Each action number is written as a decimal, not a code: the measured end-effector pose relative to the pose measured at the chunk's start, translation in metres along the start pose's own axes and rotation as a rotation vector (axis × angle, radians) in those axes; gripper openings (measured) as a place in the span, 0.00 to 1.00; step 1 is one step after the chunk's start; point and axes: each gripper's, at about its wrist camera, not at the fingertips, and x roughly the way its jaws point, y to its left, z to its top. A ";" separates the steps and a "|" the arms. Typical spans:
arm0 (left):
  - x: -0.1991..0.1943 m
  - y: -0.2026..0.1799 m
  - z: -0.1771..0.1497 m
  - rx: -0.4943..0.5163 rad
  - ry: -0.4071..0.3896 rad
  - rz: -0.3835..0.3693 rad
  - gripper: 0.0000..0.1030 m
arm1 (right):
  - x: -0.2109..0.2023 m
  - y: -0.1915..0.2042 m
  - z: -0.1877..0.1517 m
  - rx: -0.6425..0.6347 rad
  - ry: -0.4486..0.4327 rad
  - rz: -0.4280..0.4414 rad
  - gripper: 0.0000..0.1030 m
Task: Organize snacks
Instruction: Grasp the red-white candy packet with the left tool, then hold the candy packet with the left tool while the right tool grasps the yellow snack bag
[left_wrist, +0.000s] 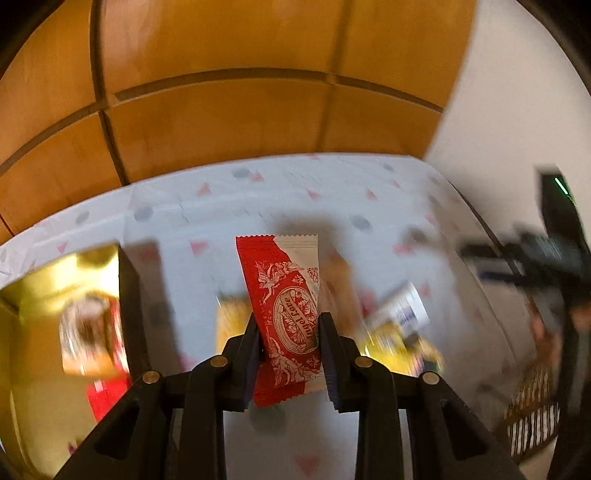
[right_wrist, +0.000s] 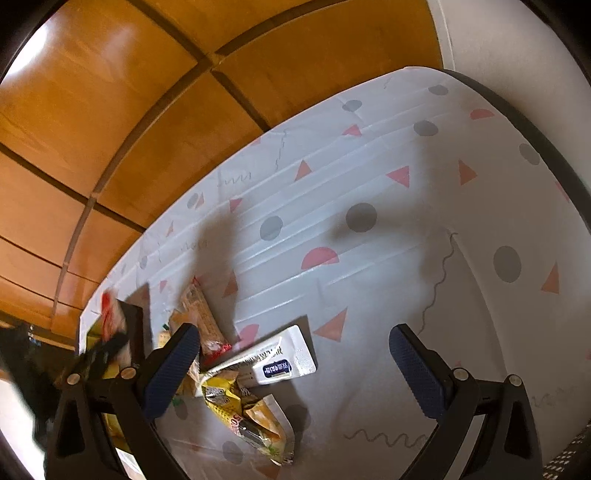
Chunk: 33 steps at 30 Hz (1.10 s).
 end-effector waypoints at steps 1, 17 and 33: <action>-0.003 -0.007 -0.012 0.013 0.001 -0.004 0.29 | 0.001 0.001 -0.001 -0.008 0.005 -0.008 1.00; 0.013 -0.035 -0.131 0.125 0.093 -0.049 0.29 | 0.035 0.057 -0.035 -0.327 0.167 0.017 0.92; 0.011 -0.024 -0.141 0.086 0.042 -0.112 0.30 | 0.050 0.111 -0.073 -0.669 0.142 -0.070 0.67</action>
